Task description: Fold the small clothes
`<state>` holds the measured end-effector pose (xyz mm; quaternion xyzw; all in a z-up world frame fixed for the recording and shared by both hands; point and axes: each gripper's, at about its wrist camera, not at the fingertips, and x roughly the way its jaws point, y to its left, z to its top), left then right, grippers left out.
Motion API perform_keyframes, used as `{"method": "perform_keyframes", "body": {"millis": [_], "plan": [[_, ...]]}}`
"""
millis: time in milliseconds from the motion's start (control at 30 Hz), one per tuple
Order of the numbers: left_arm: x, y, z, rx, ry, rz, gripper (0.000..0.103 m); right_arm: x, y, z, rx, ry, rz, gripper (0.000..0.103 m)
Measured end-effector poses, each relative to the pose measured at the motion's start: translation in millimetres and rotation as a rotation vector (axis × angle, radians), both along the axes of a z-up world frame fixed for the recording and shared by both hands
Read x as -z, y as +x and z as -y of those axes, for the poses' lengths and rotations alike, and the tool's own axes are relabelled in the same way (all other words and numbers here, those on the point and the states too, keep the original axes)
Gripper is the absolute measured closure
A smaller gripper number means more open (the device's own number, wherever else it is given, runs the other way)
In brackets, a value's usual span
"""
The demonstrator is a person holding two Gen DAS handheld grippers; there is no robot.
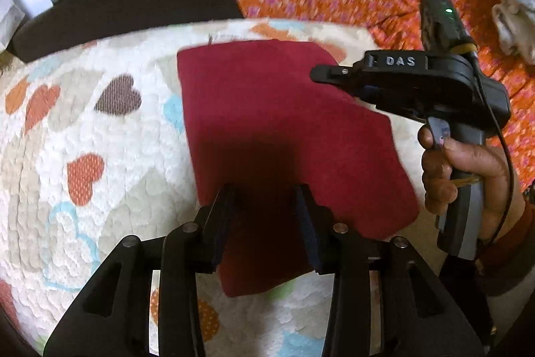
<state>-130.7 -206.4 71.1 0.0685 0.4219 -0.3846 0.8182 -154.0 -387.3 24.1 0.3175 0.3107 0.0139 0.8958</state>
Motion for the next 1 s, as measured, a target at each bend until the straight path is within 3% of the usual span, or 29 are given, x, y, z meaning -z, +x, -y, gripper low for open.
{"method": "perform_keyframes", "body": {"millis": [100, 233, 300, 367, 467, 600, 700, 800, 867, 1000], "plan": [[-8, -8, 2, 0.033, -0.025, 0.039, 0.057, -26, -15, 0, 0.019, -0.154, 0.031, 0.087], [11, -7, 14, 0.042, 0.051, 0.018, 0.057, -4, -7, 11, 0.090, -0.275, -0.112, 0.088], [19, -5, 18, 0.037, 0.078, 0.008, 0.057, 11, -4, 18, 0.089, -0.238, -0.137, 0.088], [23, -5, 20, 0.039, 0.089, 0.014, 0.057, 13, -10, 29, 0.108, -0.154, -0.122, 0.080], [24, -7, 20, 0.037, 0.094, 0.021, 0.053, -11, -32, 30, 0.132, -0.154, -0.092, 0.077], [26, -5, 23, 0.034, 0.097, 0.027, 0.052, -42, -55, -1, -0.001, -0.150, 0.007, 0.077], [27, -6, 23, 0.030, 0.099, 0.037, 0.052, -31, -56, -31, -0.115, -0.152, -0.019, 0.077], [26, -10, 22, 0.019, 0.109, 0.059, 0.051, 3, -52, -36, -0.041, -0.315, -0.154, 0.082], [24, -14, 23, 0.007, 0.118, 0.087, 0.051, 17, -56, -24, 0.004, -0.282, -0.129, 0.081], [16, -20, 20, -0.017, 0.122, 0.166, 0.051, 15, -72, -10, 0.031, -0.162, -0.040, 0.078]]}}
